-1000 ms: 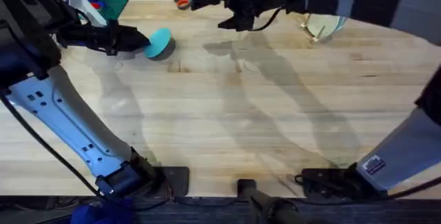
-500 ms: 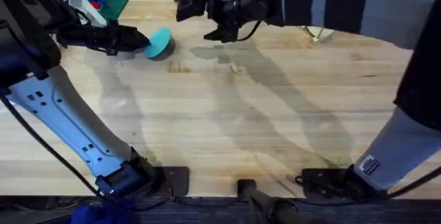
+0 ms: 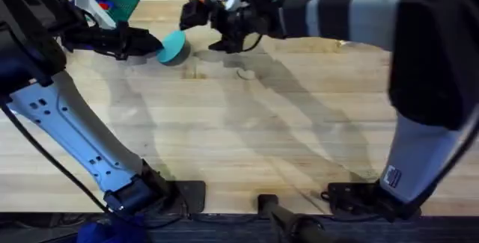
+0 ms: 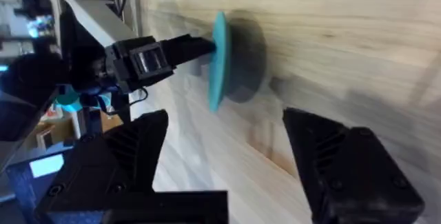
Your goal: Pick up the plates from the table one by one and place each into a slot on the dish rack.
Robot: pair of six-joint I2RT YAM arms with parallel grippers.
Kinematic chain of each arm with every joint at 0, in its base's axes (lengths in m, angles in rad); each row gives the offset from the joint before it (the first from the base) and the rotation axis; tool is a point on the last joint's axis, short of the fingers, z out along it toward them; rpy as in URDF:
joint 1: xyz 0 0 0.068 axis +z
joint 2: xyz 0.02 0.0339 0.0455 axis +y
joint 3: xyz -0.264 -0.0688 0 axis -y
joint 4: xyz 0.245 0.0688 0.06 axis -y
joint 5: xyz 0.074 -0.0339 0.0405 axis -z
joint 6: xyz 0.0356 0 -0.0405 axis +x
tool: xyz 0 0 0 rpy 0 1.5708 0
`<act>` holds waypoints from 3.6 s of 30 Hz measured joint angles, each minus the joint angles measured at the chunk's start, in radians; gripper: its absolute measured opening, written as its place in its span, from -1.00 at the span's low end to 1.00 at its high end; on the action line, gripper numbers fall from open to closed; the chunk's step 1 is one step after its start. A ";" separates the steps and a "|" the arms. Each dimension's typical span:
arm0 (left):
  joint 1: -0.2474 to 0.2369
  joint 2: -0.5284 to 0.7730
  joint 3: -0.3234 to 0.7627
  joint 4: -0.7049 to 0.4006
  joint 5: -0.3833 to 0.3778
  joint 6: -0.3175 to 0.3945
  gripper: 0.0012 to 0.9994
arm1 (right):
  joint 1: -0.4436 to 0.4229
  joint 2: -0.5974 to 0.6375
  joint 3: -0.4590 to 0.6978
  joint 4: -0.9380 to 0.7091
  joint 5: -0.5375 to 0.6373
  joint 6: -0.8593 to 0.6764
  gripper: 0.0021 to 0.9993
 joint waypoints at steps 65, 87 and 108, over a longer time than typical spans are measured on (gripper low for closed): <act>0.000 0.000 0.000 0.001 0.001 -0.001 -0.92 | 0.116 0.265 0.260 0.108 0.101 0.132 -0.31; -0.001 -0.001 0.009 -0.037 -0.011 0.000 -0.92 | 0.074 0.289 0.260 0.092 -0.004 0.132 -0.95; -0.023 -0.320 0.352 -0.353 -0.238 0.004 -0.92 | -0.066 0.234 0.260 -0.067 -0.193 -0.148 -0.95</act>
